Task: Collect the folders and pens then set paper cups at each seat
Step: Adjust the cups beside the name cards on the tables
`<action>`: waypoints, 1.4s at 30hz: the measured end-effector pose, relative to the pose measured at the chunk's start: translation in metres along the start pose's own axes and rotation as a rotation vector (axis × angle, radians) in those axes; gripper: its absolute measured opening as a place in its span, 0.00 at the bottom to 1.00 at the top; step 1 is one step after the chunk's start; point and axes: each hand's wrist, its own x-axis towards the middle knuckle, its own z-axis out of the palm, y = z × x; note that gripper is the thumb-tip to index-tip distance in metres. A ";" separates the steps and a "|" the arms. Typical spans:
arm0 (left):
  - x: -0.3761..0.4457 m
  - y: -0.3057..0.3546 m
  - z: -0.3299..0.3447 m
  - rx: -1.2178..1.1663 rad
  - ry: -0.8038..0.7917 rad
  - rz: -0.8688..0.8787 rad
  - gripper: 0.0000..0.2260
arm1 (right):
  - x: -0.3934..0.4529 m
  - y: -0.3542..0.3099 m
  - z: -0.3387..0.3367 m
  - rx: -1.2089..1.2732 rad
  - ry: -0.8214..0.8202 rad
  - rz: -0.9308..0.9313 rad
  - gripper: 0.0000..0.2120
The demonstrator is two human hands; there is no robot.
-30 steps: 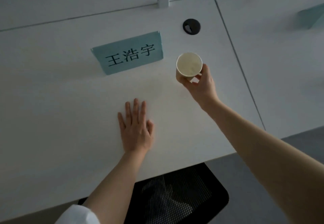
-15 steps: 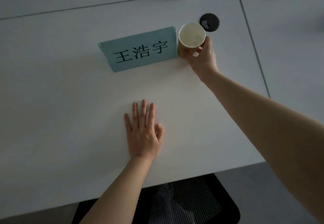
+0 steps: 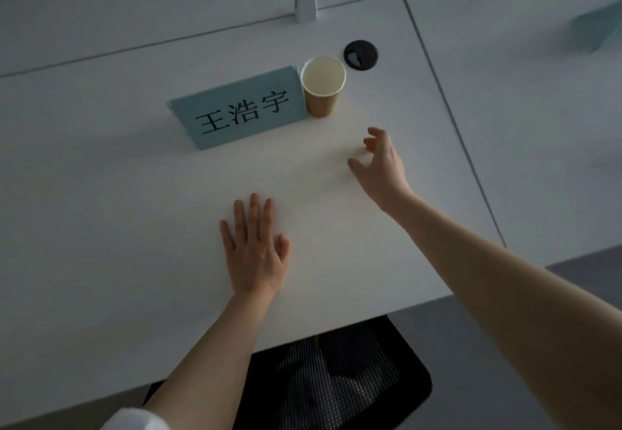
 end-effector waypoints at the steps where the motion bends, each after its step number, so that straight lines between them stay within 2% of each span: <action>1: 0.000 0.005 -0.002 -0.003 -0.010 -0.019 0.28 | -0.013 0.009 -0.010 -0.003 -0.001 0.007 0.29; 4: -0.004 0.028 -0.009 -0.100 -0.055 -0.115 0.28 | -0.050 0.039 -0.038 0.015 0.009 0.054 0.27; 7: -0.024 0.062 -0.009 -0.179 -0.111 -0.101 0.27 | -0.086 0.078 -0.069 0.084 0.018 0.147 0.24; 10: -0.049 0.110 -0.006 -0.223 -0.156 0.005 0.26 | -0.122 0.123 -0.121 0.140 0.063 0.214 0.21; 14: -0.083 0.196 -0.011 -0.307 -0.111 0.113 0.24 | -0.164 0.188 -0.204 0.154 0.151 0.305 0.17; 17: -0.107 0.268 -0.014 -0.377 -0.122 0.185 0.26 | -0.192 0.228 -0.252 0.157 0.160 0.323 0.15; 20: -0.136 0.351 -0.006 -0.420 -0.142 0.328 0.25 | -0.217 0.265 -0.305 0.138 0.196 0.306 0.15; 23: -0.159 0.420 0.002 -0.461 -0.192 0.368 0.25 | -0.229 0.293 -0.352 0.127 0.246 0.280 0.13; 31: -0.153 0.527 0.022 -0.527 -0.228 0.315 0.23 | -0.199 0.327 -0.440 0.224 0.294 0.238 0.12; 36: -0.112 0.592 0.035 -0.567 -0.247 0.251 0.21 | -0.150 0.345 -0.491 0.251 0.285 0.246 0.12; 42: -0.047 0.661 0.050 -0.508 -0.270 0.163 0.21 | -0.082 0.364 -0.556 0.242 0.264 0.271 0.13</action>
